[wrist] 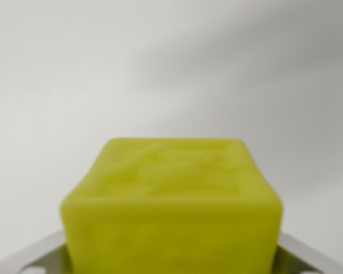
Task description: Pick yellow cube
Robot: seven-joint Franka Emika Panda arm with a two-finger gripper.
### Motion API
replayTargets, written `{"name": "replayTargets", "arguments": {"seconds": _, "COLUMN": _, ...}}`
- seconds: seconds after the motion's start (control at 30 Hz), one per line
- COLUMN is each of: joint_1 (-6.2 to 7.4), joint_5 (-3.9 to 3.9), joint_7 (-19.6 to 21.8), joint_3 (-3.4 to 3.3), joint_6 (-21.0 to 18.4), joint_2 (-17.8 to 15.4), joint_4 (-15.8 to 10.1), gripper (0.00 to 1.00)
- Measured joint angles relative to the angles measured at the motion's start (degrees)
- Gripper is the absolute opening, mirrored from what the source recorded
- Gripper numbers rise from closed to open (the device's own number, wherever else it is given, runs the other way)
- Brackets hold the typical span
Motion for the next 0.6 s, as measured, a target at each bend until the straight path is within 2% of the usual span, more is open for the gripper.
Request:
{"name": "replayTargets", "arguments": {"seconds": 0.37, "joint_1": 0.00, "joint_5": -0.01, "joint_7": 0.0, "joint_3": 0.00, "joint_6": -3.0, "joint_2": -1.8, "joint_4": 1.2, "gripper": 0.00}}
{"name": "replayTargets", "arguments": {"seconds": 0.6, "joint_1": 0.00, "joint_5": -0.01, "joint_7": 0.0, "joint_3": 0.00, "joint_6": -3.5, "joint_2": -2.1, "joint_4": 1.4, "gripper": 0.00}}
